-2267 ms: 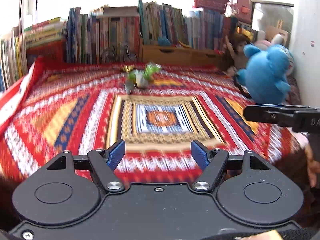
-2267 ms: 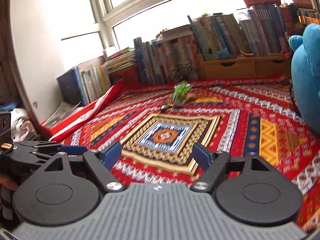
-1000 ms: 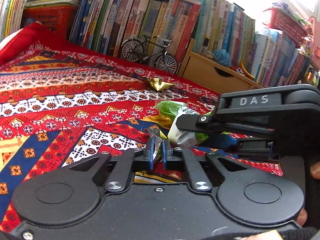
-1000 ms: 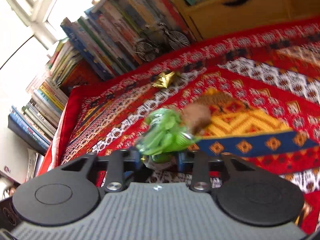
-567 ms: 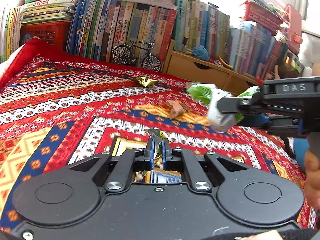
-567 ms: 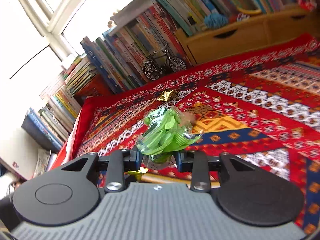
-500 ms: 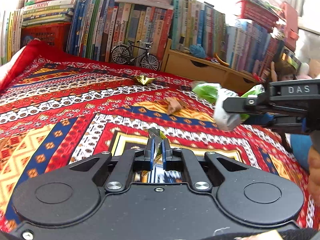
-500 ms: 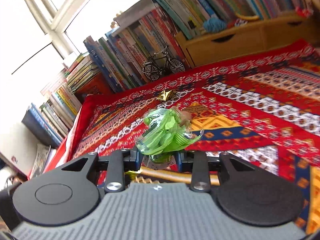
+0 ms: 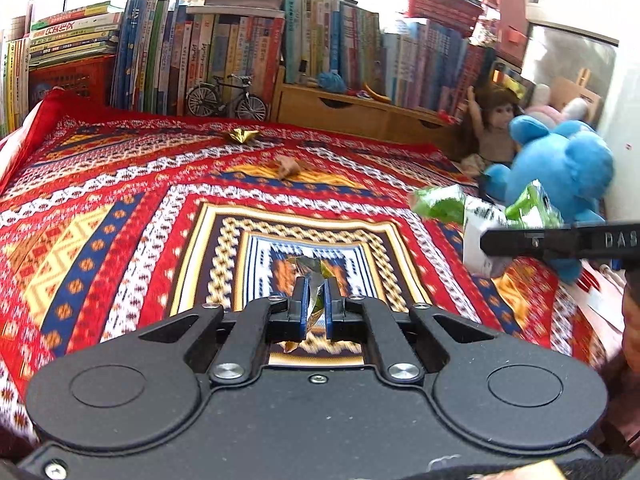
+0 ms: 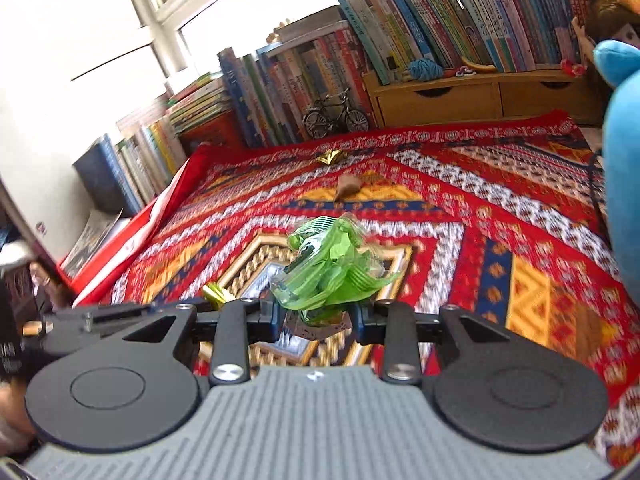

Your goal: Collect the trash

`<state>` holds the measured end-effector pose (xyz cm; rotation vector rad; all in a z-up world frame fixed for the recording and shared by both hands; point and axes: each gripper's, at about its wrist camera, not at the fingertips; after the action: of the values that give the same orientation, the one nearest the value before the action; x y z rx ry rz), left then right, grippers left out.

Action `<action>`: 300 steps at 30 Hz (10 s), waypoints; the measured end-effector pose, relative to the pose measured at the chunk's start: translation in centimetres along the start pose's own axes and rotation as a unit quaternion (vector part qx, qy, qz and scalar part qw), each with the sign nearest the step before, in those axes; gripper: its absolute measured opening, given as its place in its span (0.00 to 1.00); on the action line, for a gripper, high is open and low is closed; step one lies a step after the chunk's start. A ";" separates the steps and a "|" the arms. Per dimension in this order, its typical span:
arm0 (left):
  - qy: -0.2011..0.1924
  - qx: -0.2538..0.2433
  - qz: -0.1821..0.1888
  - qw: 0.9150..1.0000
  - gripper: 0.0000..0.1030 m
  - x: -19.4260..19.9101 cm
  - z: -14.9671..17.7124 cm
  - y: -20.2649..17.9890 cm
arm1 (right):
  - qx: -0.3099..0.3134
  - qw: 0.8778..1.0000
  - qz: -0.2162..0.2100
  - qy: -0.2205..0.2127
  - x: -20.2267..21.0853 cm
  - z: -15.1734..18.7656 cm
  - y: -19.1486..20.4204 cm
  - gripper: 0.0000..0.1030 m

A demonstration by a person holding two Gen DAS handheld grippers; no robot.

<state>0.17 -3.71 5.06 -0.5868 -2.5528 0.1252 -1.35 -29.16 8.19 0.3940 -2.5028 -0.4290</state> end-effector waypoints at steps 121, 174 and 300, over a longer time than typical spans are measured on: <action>-0.032 -0.039 0.009 0.999 0.93 9.5 1.5 0.2 | 0.041 0.998 -0.019 -0.041 6.9 9.1 5.4 0.86; 0.022 0.069 -0.110 0.991 0.30 -30.0 -15.6 10.8 | 0.061 0.997 0.051 0.002 -23.4 -6.7 -2.3 0.29; 0.352 -0.007 -0.100 0.930 0.65 1.7 31.0 0.3 | -0.013 0.968 0.075 0.240 -0.8 33.8 4.3 0.69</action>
<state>-16.65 -1.99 -20.95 -0.2935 -1.8914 -0.1546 -20.90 -17.61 -17.24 0.2568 -2.0352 -0.2671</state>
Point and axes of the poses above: each gripper's, at about its wrist camera, not at the fingertips, and x roughly against the way its jaws point, y to its left, z to its underside, and after that the axes turned 7 degrees about -y, right-handed
